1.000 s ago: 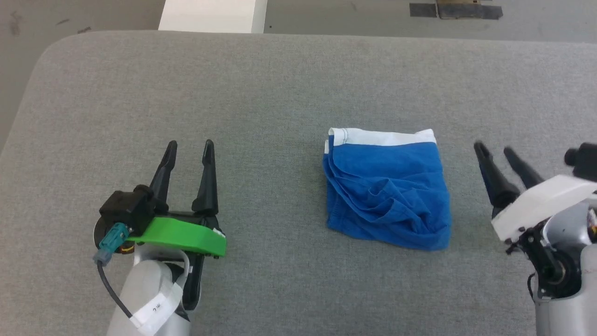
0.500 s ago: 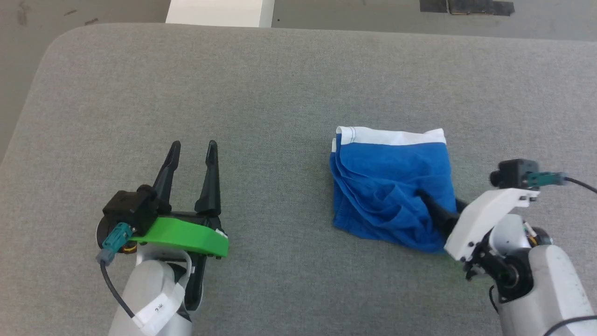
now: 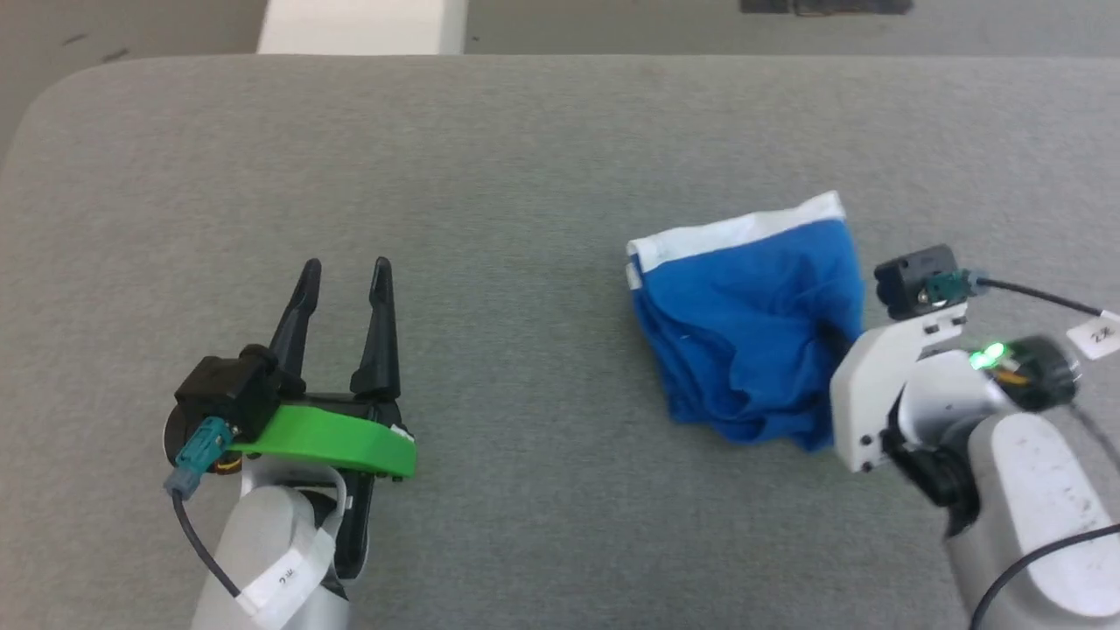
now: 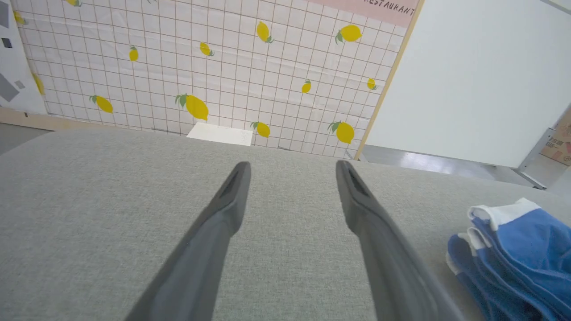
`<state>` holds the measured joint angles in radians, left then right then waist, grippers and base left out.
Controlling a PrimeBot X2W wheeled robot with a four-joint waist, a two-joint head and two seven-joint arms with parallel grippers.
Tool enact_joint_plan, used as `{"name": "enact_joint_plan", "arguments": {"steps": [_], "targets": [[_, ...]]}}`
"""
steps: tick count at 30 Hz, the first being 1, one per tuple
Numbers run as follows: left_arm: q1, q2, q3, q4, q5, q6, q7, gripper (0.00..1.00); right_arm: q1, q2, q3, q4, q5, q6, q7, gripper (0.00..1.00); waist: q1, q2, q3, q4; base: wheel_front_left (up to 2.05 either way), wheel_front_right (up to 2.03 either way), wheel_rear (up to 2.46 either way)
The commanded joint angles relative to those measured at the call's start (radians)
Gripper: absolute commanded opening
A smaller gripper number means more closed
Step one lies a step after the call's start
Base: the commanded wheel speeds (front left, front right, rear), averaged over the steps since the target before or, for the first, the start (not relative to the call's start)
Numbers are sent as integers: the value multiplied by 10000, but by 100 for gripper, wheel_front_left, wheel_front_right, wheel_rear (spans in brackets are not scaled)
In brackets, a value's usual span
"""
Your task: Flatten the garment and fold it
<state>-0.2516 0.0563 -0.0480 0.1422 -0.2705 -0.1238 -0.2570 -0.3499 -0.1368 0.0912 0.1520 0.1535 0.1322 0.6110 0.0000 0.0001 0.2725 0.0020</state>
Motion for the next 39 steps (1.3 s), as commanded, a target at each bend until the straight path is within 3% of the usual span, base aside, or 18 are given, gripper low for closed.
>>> {"name": "enact_joint_plan", "arguments": {"steps": [1,4,8,16,24,33,39], "targets": [[-5,57,-1,-72,110,-69,-47,100,-187,-327,150,-106,-308,-15,-81,0,0,-1,184,-571,0,0,0],[-123,151,-20,-186,163,-69,-47,100,-338,-1256,470,-210,-1089,-15,-57,0,0,-1,350,-1081,0,0,0],[-335,339,-80,-329,199,-69,-47,100,-287,-2007,249,-204,-1577,-15,-47,0,0,-1,663,-1788,0,0,0],[-584,823,-297,-566,404,-69,-47,100,-306,-2388,-1218,565,-2375,-15,-1049,0,0,-1,1307,-3018,0,0,0],[-867,1419,-452,-837,495,-68,121,100,-1236,-2621,-1797,2136,-3198,-15,-2365,0,0,-1,1961,-3793,0,0,0],[-1255,1669,-752,-1229,555,-67,495,100,-2885,-2896,-2291,3857,-4270,-15,-3817,0,0,-1,2629,-3686,0,0,0],[-1362,1820,-750,-1377,540,-28,541,100,-3657,-2927,-2858,4686,-4897,-15,-4110,0,0,-1,2902,-3355,0,0,0]]}}
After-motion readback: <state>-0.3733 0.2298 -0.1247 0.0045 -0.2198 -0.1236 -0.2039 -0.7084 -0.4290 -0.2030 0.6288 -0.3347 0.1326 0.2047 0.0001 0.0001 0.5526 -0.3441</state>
